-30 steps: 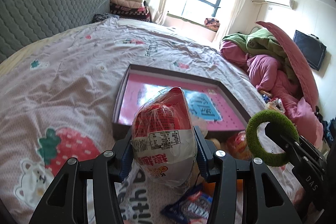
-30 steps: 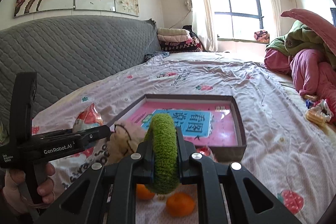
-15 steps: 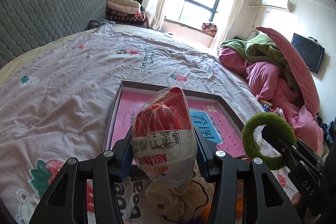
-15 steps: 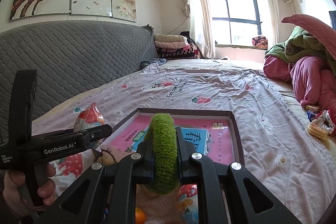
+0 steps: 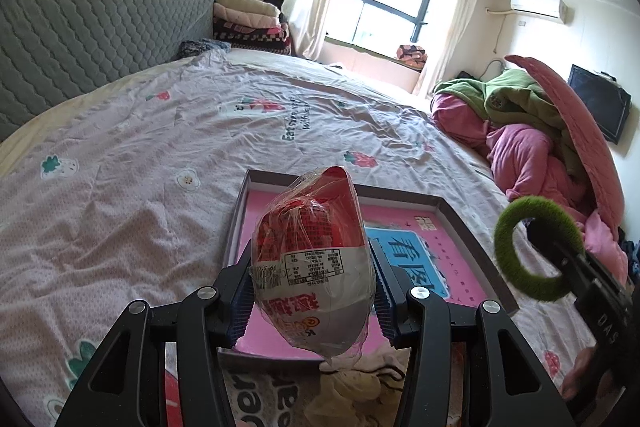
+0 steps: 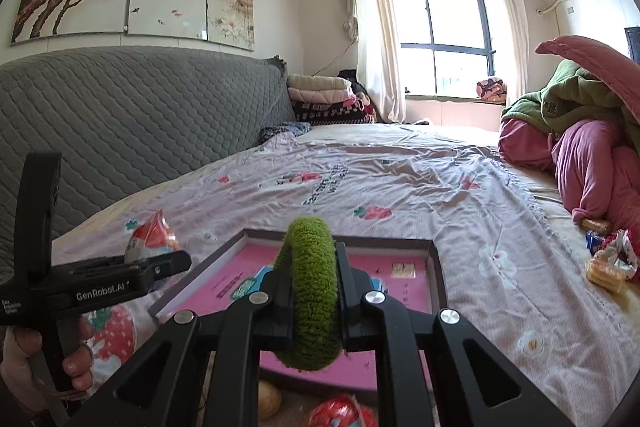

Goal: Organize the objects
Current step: 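Lift and carry the green ring and wrapped bun over the pink tray with both tools, then open the right tool to drop the ring while the left tool releases the bun into the tray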

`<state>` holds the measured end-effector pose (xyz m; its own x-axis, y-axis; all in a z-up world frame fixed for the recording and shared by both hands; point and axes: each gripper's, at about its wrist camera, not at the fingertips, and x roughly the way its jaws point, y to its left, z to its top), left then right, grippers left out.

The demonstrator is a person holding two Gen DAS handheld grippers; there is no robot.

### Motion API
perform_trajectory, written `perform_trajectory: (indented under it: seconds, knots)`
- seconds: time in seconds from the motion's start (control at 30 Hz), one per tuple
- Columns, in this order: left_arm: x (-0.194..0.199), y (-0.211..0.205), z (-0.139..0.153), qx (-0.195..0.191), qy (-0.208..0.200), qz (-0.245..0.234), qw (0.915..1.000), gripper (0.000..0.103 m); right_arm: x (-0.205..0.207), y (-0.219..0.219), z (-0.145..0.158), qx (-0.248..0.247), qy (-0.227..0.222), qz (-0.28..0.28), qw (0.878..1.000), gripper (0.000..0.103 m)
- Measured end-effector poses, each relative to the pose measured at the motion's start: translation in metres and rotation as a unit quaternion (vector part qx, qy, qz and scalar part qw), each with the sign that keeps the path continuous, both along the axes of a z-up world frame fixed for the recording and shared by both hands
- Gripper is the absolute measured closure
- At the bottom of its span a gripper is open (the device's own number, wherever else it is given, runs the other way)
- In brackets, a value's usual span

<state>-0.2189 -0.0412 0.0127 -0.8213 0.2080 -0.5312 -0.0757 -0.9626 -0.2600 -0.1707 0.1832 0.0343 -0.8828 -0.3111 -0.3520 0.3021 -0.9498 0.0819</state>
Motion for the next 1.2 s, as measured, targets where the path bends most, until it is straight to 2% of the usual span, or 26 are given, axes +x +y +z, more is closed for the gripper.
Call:
perform_trajectory:
  seconds: [0.53,0.8,1.2]
  knots:
    - [-0.037,-0.002,-0.005,-0.030,-0.022,0.008,0.9993,0.051,-0.048,0.014,0.000,0.026,-0.023,-0.022,0.999,0.087]
    - [-0.055,0.004,-0.021,-0.047,-0.054,0.009,0.9974,0.051,-0.067,0.023,-0.022,0.032,-0.072,-0.032,0.996,0.087]
    - [-0.069,0.013,-0.039,-0.075,-0.089,0.004,0.9932,0.051,-0.076,0.024,-0.043,0.039,-0.113,-0.031,0.992,0.086]
